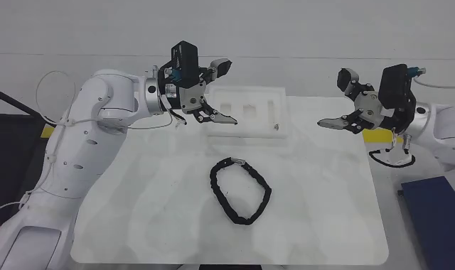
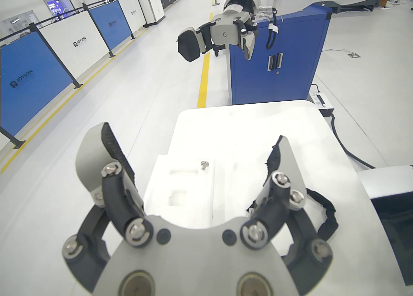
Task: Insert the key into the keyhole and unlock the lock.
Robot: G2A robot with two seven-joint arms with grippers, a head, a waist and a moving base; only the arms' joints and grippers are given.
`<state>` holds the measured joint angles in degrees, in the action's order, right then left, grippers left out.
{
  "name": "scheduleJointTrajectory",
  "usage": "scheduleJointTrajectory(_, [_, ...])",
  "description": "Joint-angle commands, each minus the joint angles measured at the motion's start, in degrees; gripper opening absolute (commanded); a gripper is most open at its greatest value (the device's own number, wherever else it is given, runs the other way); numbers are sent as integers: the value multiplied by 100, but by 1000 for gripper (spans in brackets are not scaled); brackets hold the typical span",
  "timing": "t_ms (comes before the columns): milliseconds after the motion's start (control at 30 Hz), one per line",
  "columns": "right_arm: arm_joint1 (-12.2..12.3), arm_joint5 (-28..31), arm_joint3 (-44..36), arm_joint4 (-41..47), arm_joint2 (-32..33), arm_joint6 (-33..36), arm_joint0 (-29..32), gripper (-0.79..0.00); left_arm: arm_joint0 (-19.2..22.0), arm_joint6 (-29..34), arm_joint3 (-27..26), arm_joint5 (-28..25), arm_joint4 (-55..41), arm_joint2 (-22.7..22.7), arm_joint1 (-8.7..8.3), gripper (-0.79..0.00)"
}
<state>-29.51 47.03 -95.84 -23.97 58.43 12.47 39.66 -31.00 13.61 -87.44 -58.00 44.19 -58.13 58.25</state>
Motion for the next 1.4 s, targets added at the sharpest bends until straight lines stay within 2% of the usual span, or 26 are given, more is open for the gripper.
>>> scheduleJointTrajectory(0, [0, 0, 0, 0, 0, 0, 0, -1, 0, 0, 0, 0, 0, 0, 0, -1])
scheduleJointTrajectory(400, [-17, -110, -60, -76, -53, 67, 65, 0, 0, 0, 0, 0, 0, 0, 0, 0])
scheduleJointTrajectory(567, [-140, -1007, -116, -60, -329, 441, 213, 0, 0, 0, 0, 0, 0, 0, 0, 0])
scheduleJointTrajectory(800, [-452, -2361, -185, 194, -940, 1095, 179, 0, 0, 0, 0, 0, 0, 0, 0, 0])
scheduleJointTrajectory(967, [-740, -3223, -135, 40, -1356, 1489, -118, 0, 0, 0, 0, 0, 0, 0, 0, 0])
scheduleJointTrajectory(1167, [-1152, -4001, 199, 388, -1814, 1828, -538, 0, 0, 0, 0, 0, 0, 0, 0, 0])
scheduleJointTrajectory(1367, [-1522, -4715, 652, 848, -2180, 2553, -915, 0, 0, 0, 0, 0, 0, 0, 0, 0])
